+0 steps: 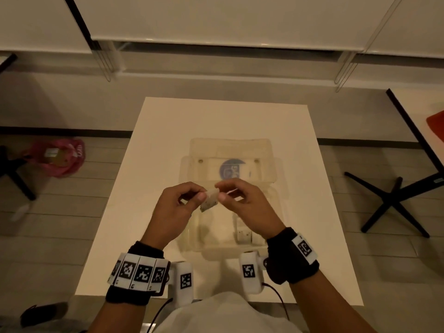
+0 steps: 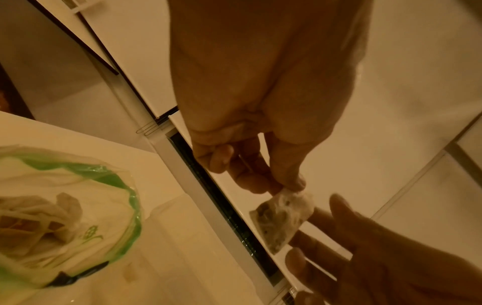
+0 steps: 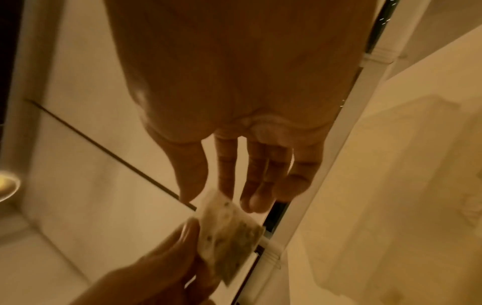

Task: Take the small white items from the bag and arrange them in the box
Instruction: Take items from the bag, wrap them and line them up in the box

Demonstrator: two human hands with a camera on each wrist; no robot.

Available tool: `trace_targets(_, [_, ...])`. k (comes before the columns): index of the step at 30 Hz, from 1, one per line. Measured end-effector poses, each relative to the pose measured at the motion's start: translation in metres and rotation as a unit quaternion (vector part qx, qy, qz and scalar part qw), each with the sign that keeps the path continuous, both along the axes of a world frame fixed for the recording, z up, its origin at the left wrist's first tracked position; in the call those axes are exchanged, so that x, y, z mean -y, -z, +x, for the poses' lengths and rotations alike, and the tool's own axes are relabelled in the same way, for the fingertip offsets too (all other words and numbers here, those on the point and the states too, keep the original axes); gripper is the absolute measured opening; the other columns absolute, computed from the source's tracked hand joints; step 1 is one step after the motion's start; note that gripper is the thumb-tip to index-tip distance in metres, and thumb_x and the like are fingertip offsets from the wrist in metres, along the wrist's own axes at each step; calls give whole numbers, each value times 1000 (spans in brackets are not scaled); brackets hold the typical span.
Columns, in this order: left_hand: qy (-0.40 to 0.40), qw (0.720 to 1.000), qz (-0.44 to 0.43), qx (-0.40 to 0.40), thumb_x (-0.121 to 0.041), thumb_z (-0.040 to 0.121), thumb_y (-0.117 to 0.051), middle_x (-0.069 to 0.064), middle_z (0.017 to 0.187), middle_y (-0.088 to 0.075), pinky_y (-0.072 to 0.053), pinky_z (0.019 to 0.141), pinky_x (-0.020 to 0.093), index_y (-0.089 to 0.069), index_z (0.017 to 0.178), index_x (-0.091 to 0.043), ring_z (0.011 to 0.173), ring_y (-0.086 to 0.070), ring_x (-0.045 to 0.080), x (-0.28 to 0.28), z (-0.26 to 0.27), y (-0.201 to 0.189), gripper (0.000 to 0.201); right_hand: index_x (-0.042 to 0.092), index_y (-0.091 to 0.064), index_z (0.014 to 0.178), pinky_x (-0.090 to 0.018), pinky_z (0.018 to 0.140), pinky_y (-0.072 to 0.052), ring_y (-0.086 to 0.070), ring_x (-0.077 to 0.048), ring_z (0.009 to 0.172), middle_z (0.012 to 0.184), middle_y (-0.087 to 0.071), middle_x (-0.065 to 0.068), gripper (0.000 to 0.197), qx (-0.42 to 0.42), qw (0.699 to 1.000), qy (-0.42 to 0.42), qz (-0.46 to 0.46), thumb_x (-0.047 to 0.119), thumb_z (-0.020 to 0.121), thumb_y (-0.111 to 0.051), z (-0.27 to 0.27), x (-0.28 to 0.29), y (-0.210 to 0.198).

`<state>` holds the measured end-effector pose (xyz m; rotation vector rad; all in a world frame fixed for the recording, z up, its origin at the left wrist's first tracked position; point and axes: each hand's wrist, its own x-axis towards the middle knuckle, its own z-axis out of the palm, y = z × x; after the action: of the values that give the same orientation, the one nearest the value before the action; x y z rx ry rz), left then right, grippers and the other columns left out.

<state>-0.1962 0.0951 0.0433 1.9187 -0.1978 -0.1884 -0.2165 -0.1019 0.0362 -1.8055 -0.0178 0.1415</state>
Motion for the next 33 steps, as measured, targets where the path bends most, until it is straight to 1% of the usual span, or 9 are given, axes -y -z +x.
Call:
trace_targets(3, [17, 1000, 11, 2, -16, 93, -69, -8, 81, -73, -51, 77, 48, -74, 87, -23, 73, -62, 9, 2, 1, -1, 11, 16, -70, 94, -33, 72, -51, -62, -16, 77, 87, -68, 3, 6, 24, 1000, 2, 16, 21, 90, -70, 2, -8, -2])
trace_targets(8, [-9, 1000, 7, 1, -32, 88, -73, -8, 88, -72, -52, 80, 50, -73, 89, -25, 83, -66, 15, 3, 0, 1, 8, 0, -70, 87, -18, 60, -44, -55, -8, 61, 69, -63, 2, 7, 21, 995, 48, 87, 7, 89, -70, 0, -8, -7])
trace_targets(12, [-22, 999, 22, 17, -20, 91, -72, -9, 82, -69, -45, 70, 32, -69, 84, -19, 73, -62, 7, 12, -2, 3, 7, 0, -71, 85, -16, 59, -44, -55, -7, 60, 69, -65, 3, 8, 11, 993, 58, 101, 6, 91, -68, -2, -7, -8])
trace_targets(17, [-1, 1000, -24, -16, -15, 95, -66, -7, 84, -71, -48, 73, 32, -69, 91, -20, 78, -64, 6, 21, -7, -2, 7, 3, -70, 83, -24, 59, -48, -57, -14, 57, 68, -66, -4, 7, 19, 993, 83, 85, 4, 89, -69, -2, -2, -8])
trace_targets(20, [-6, 999, -24, -31, -25, 98, -62, -10, 80, -70, -43, 67, 24, -70, 93, -20, 65, -58, -3, 22, -8, -5, 10, 5, -70, 82, -30, 60, -52, -59, -16, 60, 70, -64, -9, 7, 25, 991, 96, 94, 4, 89, -69, -2, -1, -10])
trace_targets(24, [9, 998, -45, -42, -18, 101, -56, -12, 78, -69, -45, 71, 20, -67, 86, -19, 75, -60, 1, 25, -12, -8, 19, 3, -70, 92, -36, 62, -52, -60, -22, 59, 71, -64, -16, 10, 14, 988, 75, 132, 9, 96, -62, -4, -1, -15])
trace_targets(26, [16, 993, -75, -89, -18, 105, -47, -7, 78, -67, -41, 72, 24, -65, 83, -14, 74, -56, 6, 23, -11, -7, 28, 7, -69, 107, -34, 64, -49, -59, -23, 63, 77, -66, -12, 18, 12, 986, 47, 157, 10, 101, -53, -5, 2, -18])
trace_targets(29, [58, 979, -107, -164, -20, 107, -40, -1, 82, -68, -43, 78, 28, -65, 87, -9, 81, -60, 11, 20, -12, -7, 34, 25, -69, 120, -24, 73, -45, -56, -14, 83, 103, -62, -4, 29, 52, 998, -27, 29, 9, 98, -57, -4, 7, -20])
trace_targets(33, [84, 966, -125, -208, -16, 104, -48, 2, 89, -71, -48, 81, 29, -73, 103, -14, 87, -65, 14, 19, -15, -5, 25, 18, -71, 98, -12, 76, -41, -54, -6, 103, 119, -57, -1, 11, 48, 993, -98, -33, 11, 94, -63, -2, 8, -28])
